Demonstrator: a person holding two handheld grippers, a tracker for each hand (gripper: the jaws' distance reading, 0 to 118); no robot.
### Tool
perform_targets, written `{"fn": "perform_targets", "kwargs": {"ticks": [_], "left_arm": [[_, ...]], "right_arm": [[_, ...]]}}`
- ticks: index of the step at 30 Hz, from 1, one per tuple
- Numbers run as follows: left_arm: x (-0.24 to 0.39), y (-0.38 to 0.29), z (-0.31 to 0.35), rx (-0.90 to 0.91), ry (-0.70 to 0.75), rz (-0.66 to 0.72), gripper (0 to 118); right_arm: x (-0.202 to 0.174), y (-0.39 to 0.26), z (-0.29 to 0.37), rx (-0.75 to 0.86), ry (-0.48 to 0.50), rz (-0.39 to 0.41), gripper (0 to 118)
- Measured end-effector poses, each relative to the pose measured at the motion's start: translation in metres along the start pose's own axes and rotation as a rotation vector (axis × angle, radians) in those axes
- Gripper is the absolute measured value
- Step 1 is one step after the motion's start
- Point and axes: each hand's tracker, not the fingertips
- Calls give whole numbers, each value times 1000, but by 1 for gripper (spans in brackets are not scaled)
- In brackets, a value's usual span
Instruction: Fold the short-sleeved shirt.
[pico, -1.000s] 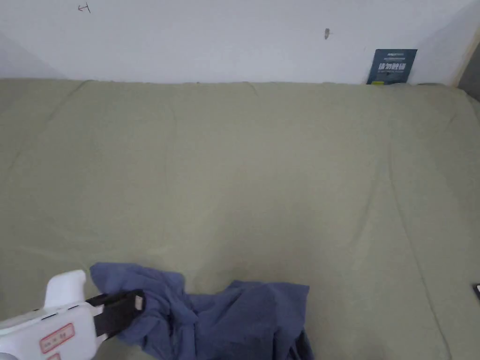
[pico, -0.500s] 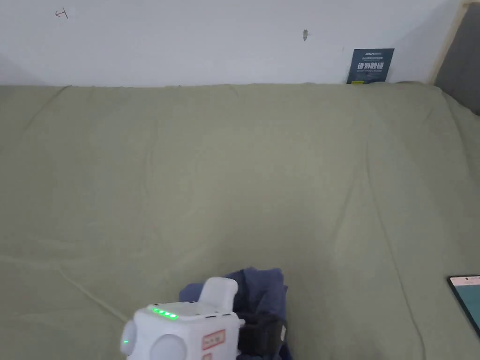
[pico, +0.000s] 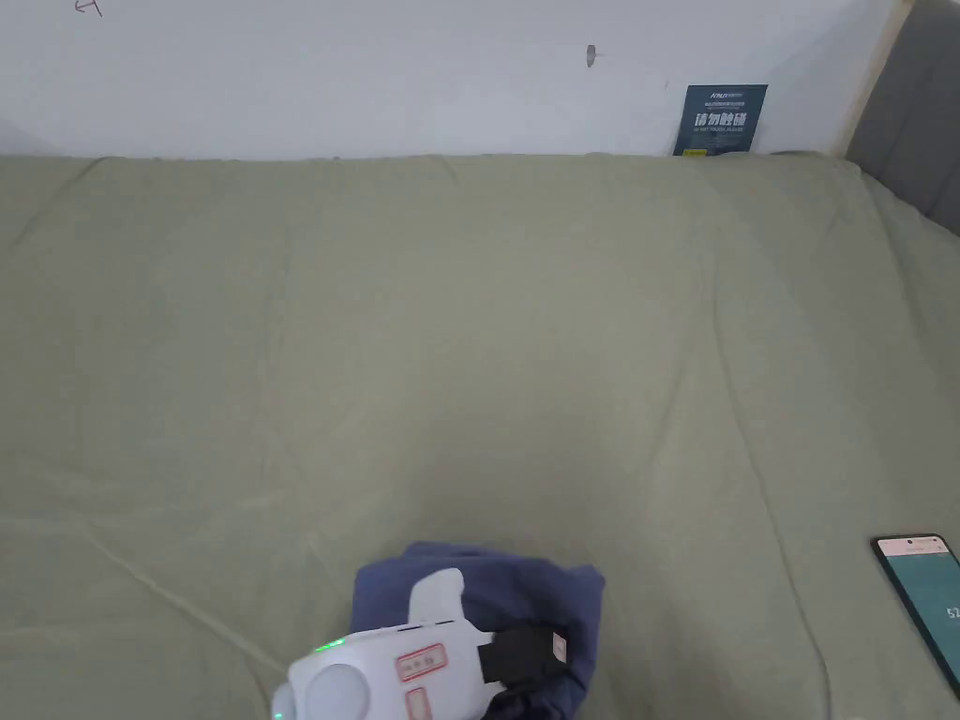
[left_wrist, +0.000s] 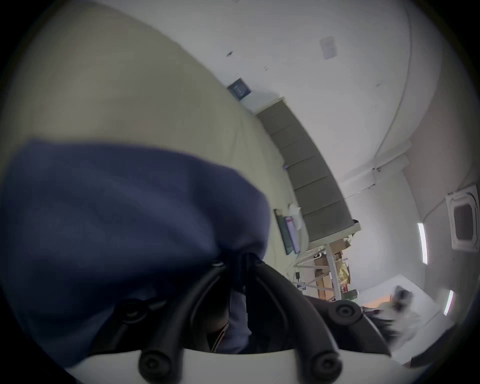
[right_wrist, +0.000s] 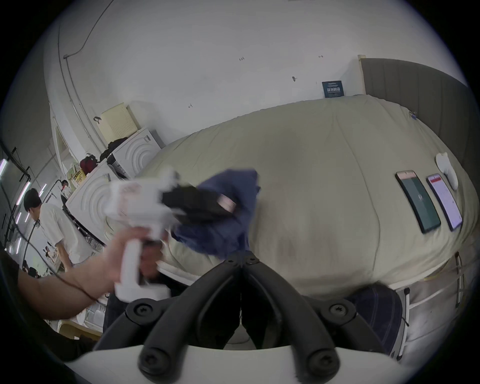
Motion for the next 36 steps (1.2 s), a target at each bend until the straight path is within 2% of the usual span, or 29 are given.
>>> {"fn": "perform_targets", "kwargs": {"ticks": [1,3,5,7,9,10,12,13,14,17,18,20,21,23,24,25,26,27,30,33,36], "left_arm": [[-8,-3,-6,-30,30,39,12],[1,-4,14,28,-39,-50,12],[17,-6,49,46,-22,-117,15],[25,-9,97,103,-30,-204,45],[25,-12,135,139,40,-244,89],[17,-11,155,166,84,-248,89],[-4,-7,185,193,134,-245,105],[-14,-5,197,217,171,-227,113],[-24,-2,202,221,185,-193,114],[-62,11,187,198,118,-31,114],[-73,15,174,192,89,30,114],[-90,24,137,128,1,130,114],[-94,27,119,99,-46,153,114],[-85,31,100,163,-174,71,115],[-79,35,86,130,-231,95,114],[-74,37,71,86,-236,175,107],[-71,37,63,70,-122,200,84],[-69,35,63,43,-7,159,25],[-82,41,91,84,-80,207,26],[-108,54,166,146,17,127,26],[-155,75,268,254,163,138,26]], "right_arm": [[-3,10,-6,20,40,7,0],[-5,27,-24,34,95,7,0],[-4,42,-52,28,138,-12,0],[3,50,-91,11,247,-102,0],[20,48,-135,-18,337,-248,0],[29,44,-158,-76,342,-279,0],[46,34,-189,-216,258,-274,0],[54,27,-195,-230,208,-266,0],[60,22,-198,-246,204,-266,0],[75,19,-193,-189,239,-347,0],[77,20,-192,-201,222,-363,0],[77,22,-189,-202,223,-362,0],[75,23,-188,-206,220,-349,0],[73,26,-185,-210,219,-317,0],[71,26,-182,-206,222,-304,0],[70,27,-179,-204,218,-293,0],[70,28,-177,-204,209,-289,0],[71,30,-173,-204,187,-290,0],[73,36,-153,-182,176,-288,0],[69,46,-132,-159,179,-256,0],[61,51,-119,-161,175,-212,0]]}}
